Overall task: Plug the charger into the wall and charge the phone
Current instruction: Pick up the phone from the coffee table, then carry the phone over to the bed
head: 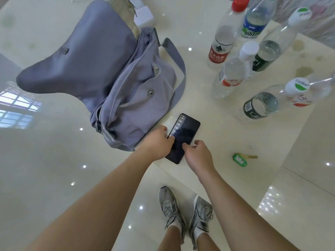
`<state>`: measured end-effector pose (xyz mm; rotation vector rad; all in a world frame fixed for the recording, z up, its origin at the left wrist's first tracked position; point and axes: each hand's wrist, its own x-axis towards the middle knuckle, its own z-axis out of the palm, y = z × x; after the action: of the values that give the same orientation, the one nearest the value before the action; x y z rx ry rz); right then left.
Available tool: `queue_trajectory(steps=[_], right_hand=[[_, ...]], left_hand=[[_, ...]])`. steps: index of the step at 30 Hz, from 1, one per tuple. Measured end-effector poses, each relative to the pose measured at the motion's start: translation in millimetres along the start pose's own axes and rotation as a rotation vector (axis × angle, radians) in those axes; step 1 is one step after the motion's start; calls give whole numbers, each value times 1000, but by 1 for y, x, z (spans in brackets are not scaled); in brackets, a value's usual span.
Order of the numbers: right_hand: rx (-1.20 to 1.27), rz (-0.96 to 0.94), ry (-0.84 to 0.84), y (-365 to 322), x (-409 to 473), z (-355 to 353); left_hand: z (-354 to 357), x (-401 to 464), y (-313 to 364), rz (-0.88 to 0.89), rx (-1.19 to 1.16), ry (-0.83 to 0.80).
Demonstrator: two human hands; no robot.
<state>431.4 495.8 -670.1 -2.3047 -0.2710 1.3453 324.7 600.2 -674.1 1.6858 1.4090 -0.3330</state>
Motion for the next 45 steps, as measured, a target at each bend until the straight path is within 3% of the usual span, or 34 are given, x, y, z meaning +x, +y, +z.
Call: queue_trajectory(steps=[11, 21, 32, 45], right_hand=[[299, 74, -33, 1, 7, 3], [447, 82, -44, 15, 10, 9], [370, -28, -43, 13, -2, -18], [323, -128, -124, -20, -50, -66]], left_hand=[[-1, 13, 4, -168, -416, -66], [4, 16, -9, -198, -522, -48], [0, -11, -8, -259, -731, -38], [-40, -82, 15, -176, -922, -109]])
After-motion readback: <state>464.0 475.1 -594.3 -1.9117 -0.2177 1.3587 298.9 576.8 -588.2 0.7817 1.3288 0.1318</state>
